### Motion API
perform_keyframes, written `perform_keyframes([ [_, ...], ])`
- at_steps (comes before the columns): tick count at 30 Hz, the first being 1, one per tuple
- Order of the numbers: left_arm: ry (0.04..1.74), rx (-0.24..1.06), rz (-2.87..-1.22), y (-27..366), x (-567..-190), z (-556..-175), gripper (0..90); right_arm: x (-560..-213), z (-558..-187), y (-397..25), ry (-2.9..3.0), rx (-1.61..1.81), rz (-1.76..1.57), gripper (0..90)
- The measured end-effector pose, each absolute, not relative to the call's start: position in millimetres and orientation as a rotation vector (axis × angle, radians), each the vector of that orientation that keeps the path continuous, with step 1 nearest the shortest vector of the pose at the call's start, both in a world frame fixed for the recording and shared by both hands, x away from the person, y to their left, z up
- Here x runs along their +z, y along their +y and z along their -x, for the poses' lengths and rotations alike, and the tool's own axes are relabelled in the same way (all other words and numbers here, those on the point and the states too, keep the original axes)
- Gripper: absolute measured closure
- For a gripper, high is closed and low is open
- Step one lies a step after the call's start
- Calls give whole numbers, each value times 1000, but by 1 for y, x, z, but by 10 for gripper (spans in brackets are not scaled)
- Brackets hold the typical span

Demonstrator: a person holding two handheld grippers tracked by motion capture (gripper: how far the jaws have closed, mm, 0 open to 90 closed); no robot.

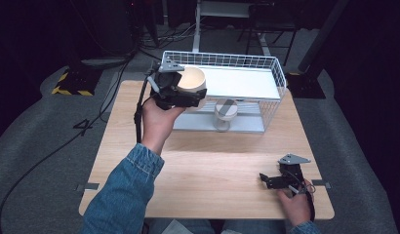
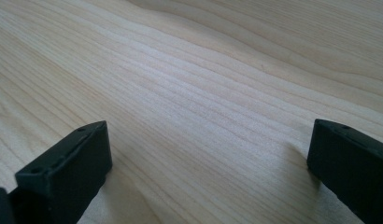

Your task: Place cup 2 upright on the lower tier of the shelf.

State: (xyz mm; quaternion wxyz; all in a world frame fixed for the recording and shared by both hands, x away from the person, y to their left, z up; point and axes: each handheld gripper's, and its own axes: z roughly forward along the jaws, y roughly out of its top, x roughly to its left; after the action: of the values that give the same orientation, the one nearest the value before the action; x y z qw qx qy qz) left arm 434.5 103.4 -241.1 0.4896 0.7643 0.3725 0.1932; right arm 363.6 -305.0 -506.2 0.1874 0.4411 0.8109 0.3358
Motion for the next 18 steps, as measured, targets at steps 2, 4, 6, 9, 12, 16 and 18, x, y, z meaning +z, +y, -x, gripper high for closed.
perform_keyframes([
  [2,915,468,-1854,100,-239,-441,93,-506,-364,-305,2282,945,-1241,1],
  [4,920,475,-1850,96,-237,-446,92,-506,-364,-305,2282,945,-1241,1],
  [6,923,482,-1849,93,-235,-452,93,-506,-364,-305,2282,945,-1242,1],
  [9,926,480,-1842,88,-234,-462,93,-506,-364,-305,2281,945,-1244,1],
  [12,925,468,-1836,83,-235,-473,93,-506,-364,-305,2279,944,-1247,1],
  [16,942,457,-1822,76,-236,-487,93,-506,-365,-305,2279,945,-1247,1],
  [18,953,471,-1822,73,-238,-494,93,-506,-365,-304,2276,945,-1252,1],
])
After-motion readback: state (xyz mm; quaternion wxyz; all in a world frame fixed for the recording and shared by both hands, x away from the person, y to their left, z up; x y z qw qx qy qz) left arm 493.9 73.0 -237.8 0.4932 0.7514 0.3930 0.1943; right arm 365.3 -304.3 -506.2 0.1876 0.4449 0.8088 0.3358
